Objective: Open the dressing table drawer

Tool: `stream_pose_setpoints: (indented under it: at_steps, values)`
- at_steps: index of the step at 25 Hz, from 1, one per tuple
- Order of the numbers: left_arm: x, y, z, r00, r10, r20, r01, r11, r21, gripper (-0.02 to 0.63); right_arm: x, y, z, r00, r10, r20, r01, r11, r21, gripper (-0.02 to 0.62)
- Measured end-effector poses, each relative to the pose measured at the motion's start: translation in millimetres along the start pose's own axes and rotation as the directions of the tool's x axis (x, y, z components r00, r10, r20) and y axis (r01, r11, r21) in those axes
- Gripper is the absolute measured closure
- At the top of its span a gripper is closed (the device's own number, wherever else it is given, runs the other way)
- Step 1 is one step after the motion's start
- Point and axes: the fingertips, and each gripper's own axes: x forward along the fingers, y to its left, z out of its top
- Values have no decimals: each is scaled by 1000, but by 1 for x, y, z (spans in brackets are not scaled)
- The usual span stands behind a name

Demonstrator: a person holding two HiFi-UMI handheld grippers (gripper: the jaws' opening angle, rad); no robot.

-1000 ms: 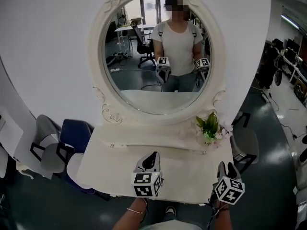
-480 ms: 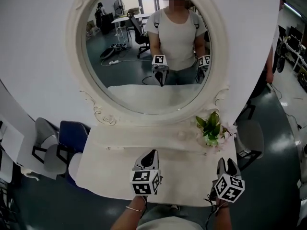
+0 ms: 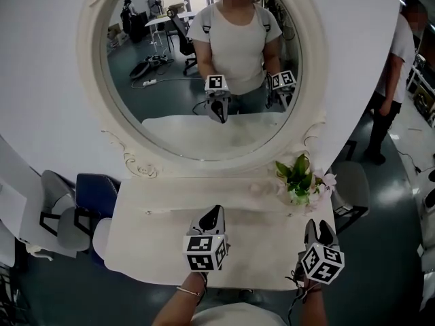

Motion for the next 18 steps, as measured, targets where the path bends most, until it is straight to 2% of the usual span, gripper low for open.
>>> stream_pose_setpoints:
  at_steps: [7,18]
  values:
    - [0,5,-2,1000,-1,2,1,1000,-13,586,4,12,-3,1000,8,-9,-9,998,-69,426]
    - [12,3,-25,998,-17,-54,16,999,-28,586,16,23,-19,997,30,-65,-35,997,-74,425]
